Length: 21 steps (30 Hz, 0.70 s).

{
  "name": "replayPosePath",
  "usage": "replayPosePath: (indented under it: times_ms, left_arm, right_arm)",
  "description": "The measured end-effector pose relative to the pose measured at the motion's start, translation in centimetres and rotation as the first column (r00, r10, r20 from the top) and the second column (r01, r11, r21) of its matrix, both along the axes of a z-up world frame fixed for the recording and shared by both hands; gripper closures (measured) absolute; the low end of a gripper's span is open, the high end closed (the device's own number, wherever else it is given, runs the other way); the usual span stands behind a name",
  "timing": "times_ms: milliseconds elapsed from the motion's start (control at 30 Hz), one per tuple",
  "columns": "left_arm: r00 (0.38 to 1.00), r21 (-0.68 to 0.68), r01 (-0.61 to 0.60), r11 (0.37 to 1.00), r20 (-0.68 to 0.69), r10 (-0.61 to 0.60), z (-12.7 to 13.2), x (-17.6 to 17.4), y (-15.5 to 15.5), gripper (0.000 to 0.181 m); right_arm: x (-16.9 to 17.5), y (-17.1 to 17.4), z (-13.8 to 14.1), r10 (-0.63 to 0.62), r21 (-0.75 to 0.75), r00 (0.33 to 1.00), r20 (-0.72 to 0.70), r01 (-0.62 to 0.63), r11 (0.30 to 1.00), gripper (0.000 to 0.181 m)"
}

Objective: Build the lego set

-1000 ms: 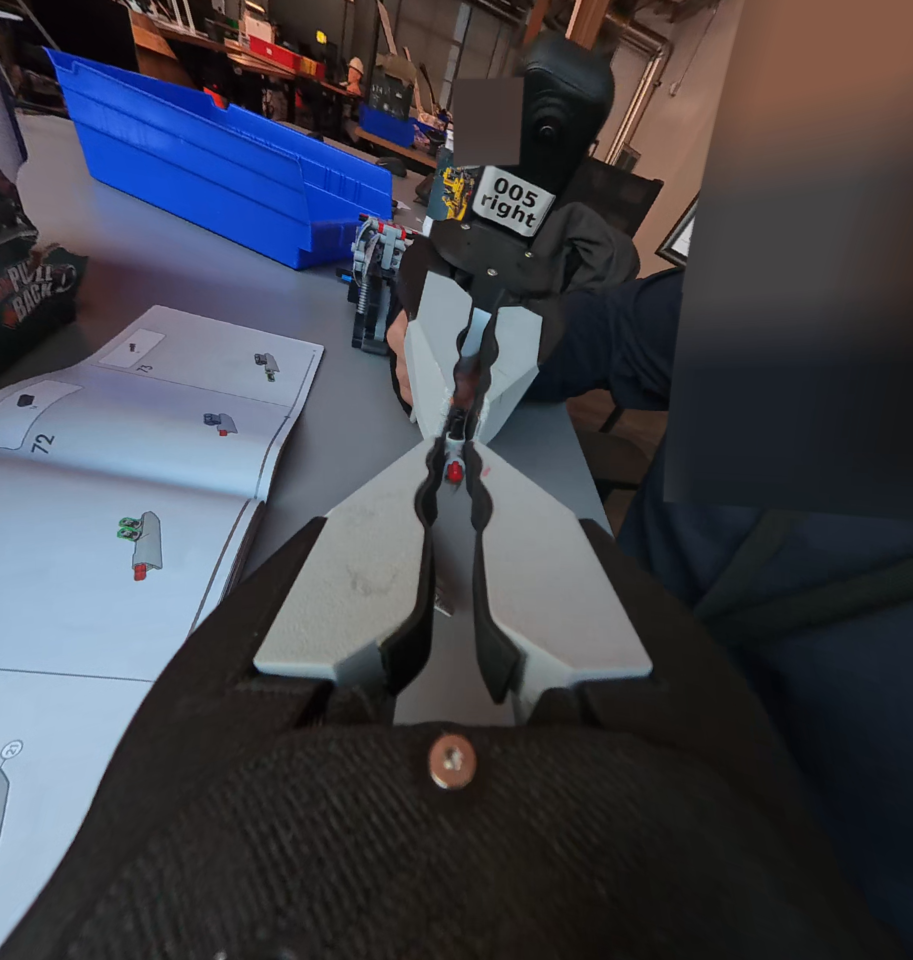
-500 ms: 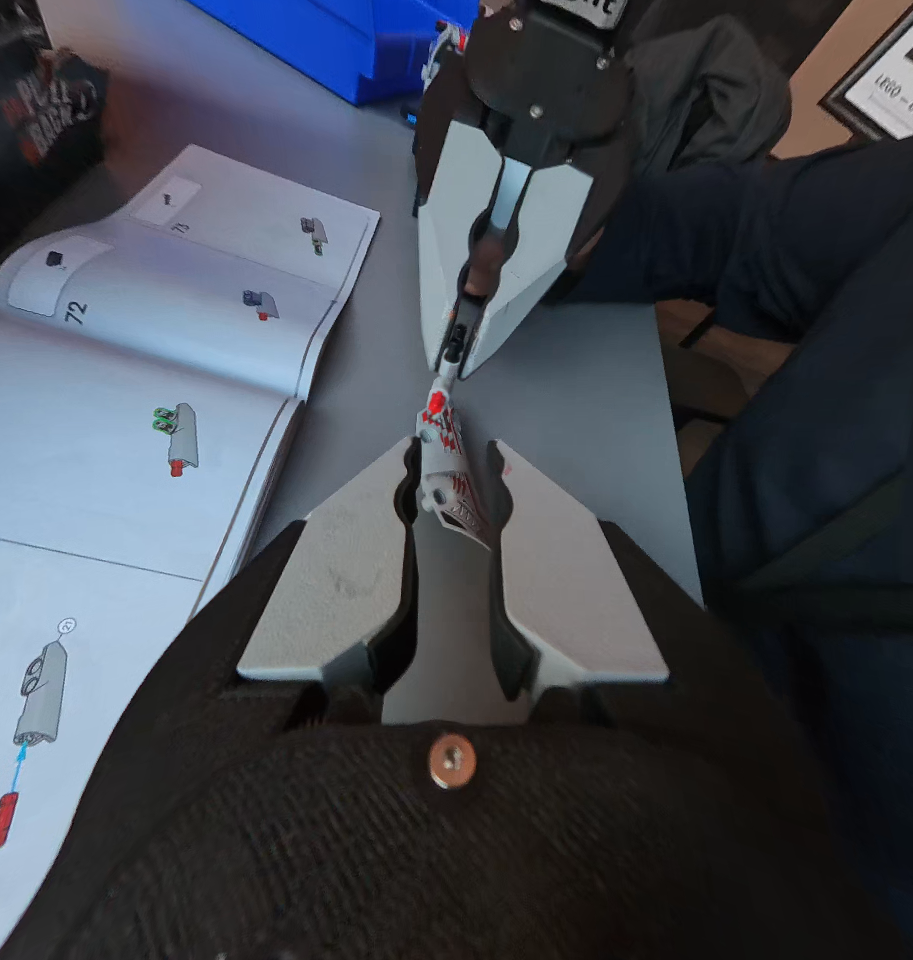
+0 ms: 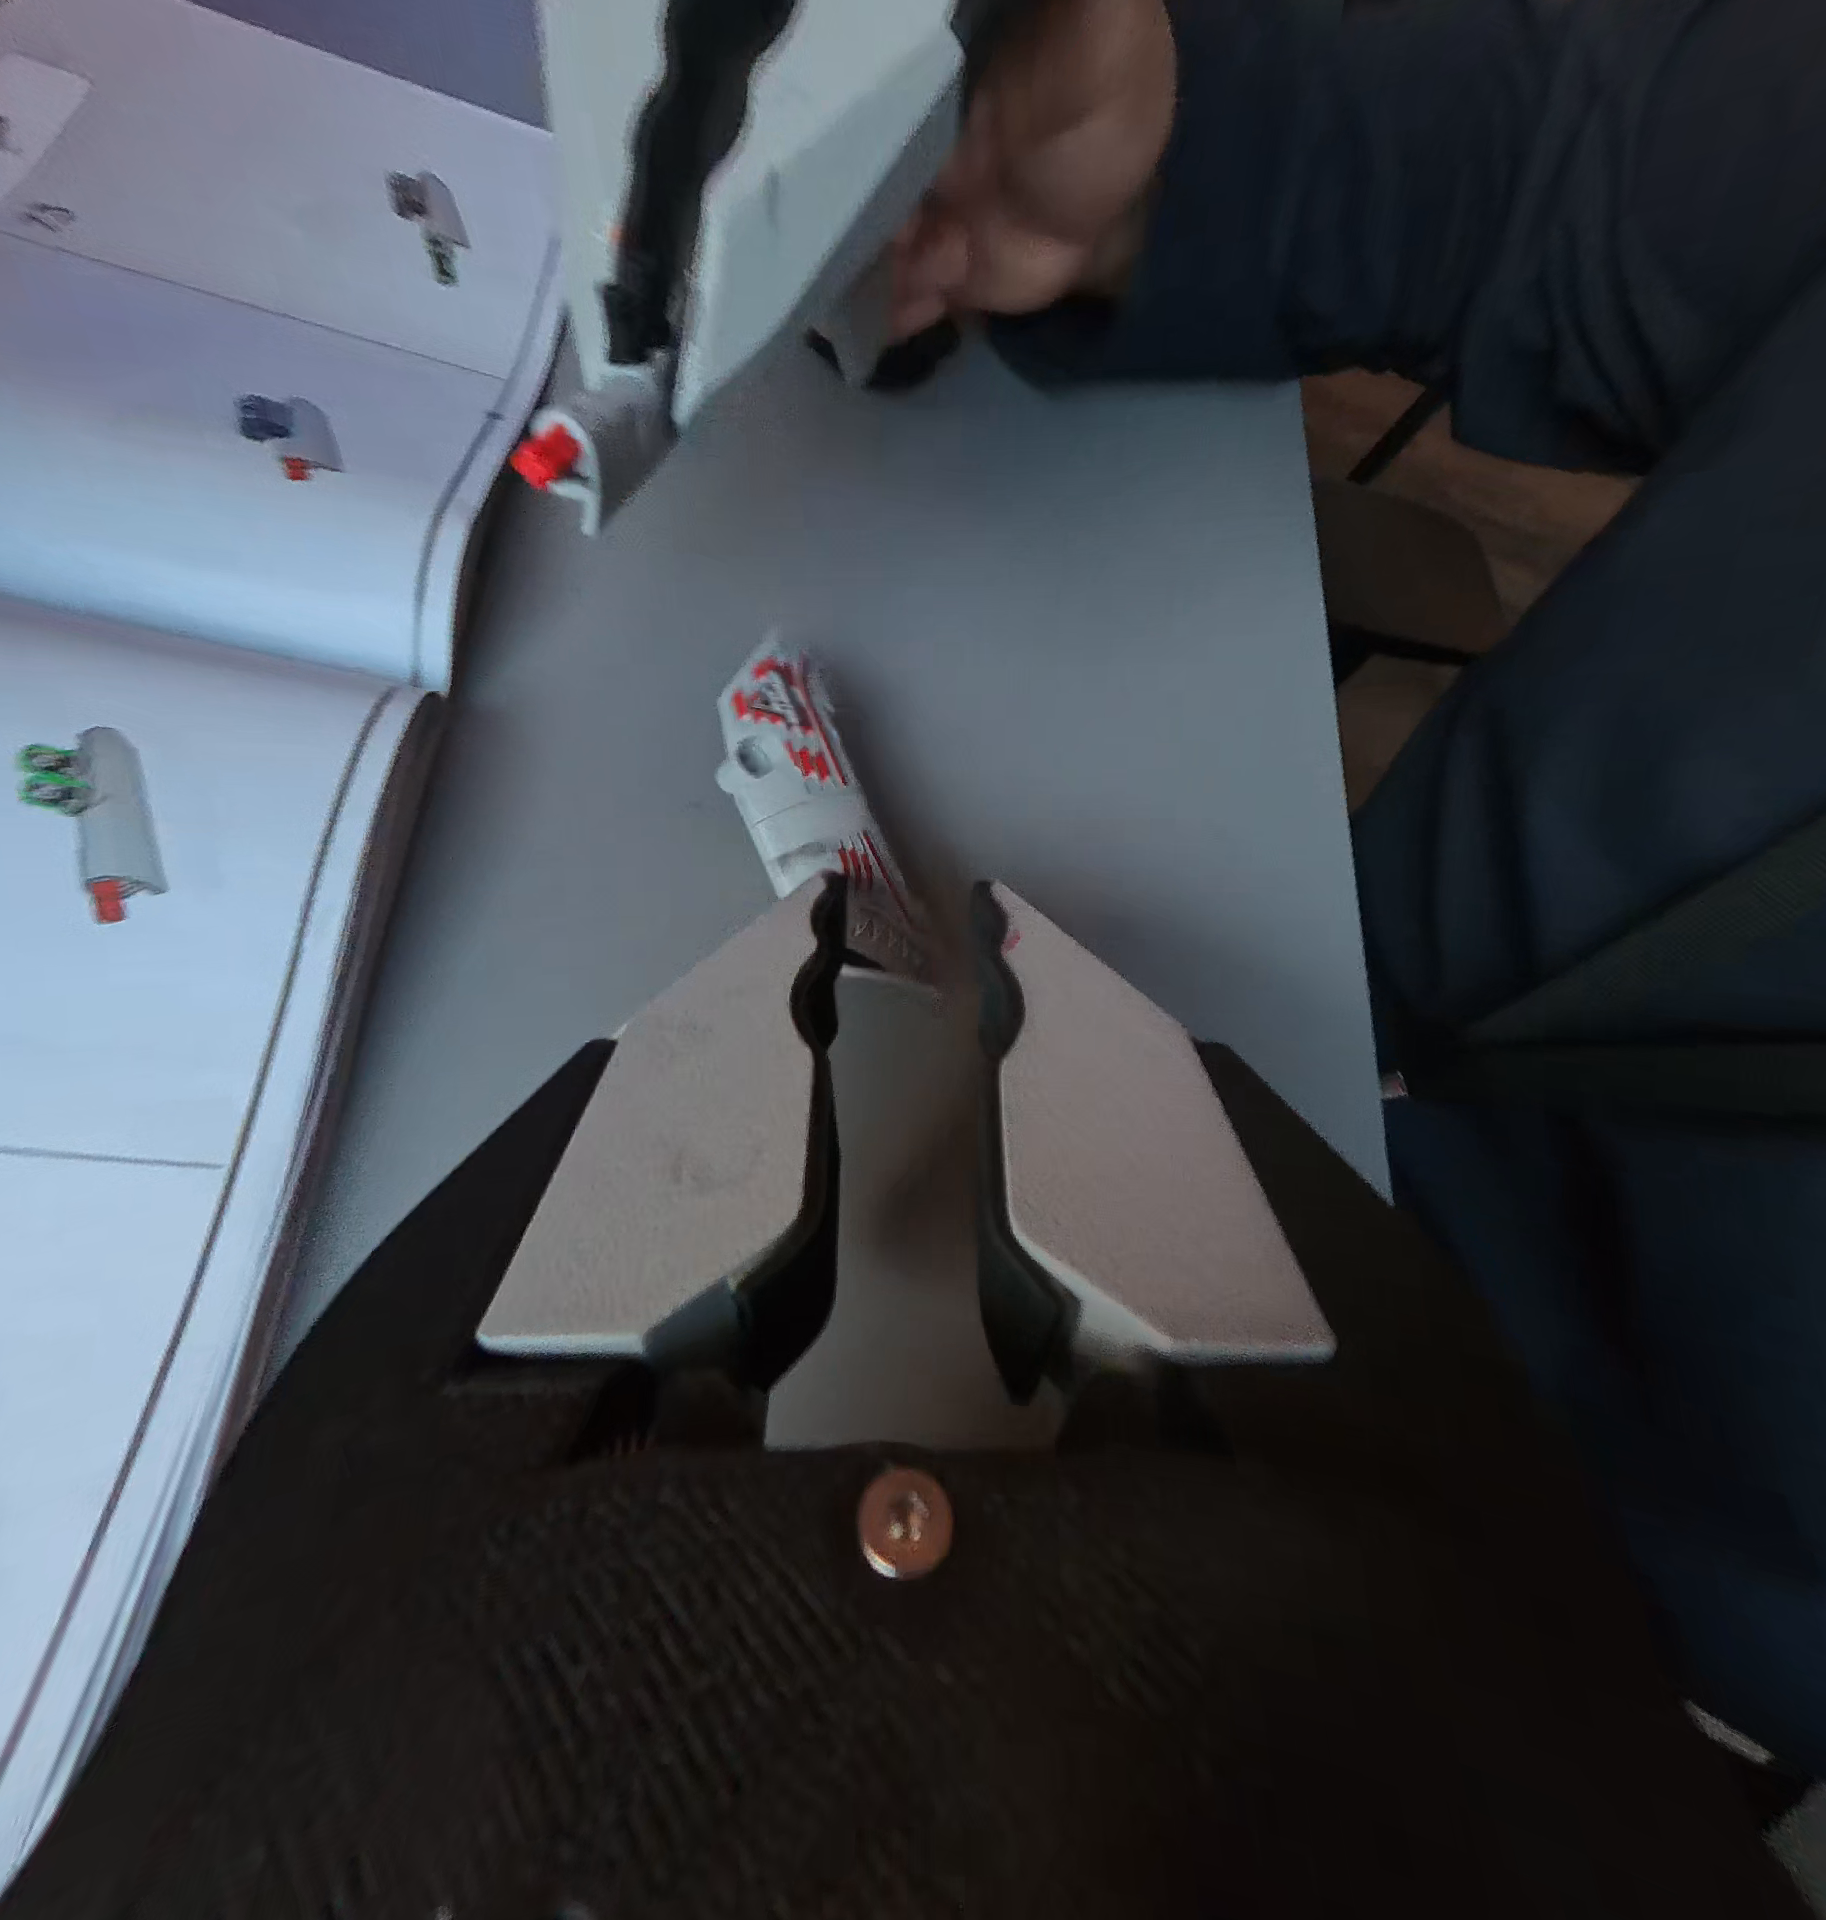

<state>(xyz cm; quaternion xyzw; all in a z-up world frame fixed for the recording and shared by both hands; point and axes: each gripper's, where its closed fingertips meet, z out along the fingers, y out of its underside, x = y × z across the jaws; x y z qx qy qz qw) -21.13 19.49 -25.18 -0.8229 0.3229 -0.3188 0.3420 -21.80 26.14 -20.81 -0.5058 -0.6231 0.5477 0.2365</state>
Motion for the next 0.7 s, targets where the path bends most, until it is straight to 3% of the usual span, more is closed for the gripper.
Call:
replayPosePath:
  times_ms: [233,400,700]
  left_arm:
    - [0.998,0.017,0.062,0.998,0.023,-0.062,0.5,1.1,-0.8,0.162]
    - [0.999,0.031,0.024,0.999,0.027,-0.025,0.7,0.6,-0.3,0.162]
    - [0.998,0.099,-0.038,0.994,0.049,0.034,1.9,-0.2,0.7,0.163]
  right_arm:
    - [0.2,-0.5,0.5,0.061,-0.22,0.998,0.029,-0.053,0.974,0.177]
    - [0.4,-0.7,-0.3,0.07,-0.215,0.994,0.086,-0.05,0.975,0.177]
    - [1.3,-0.1,-3.3,0.002,-0.073,0.966,0.26,0.017,0.997,0.177]
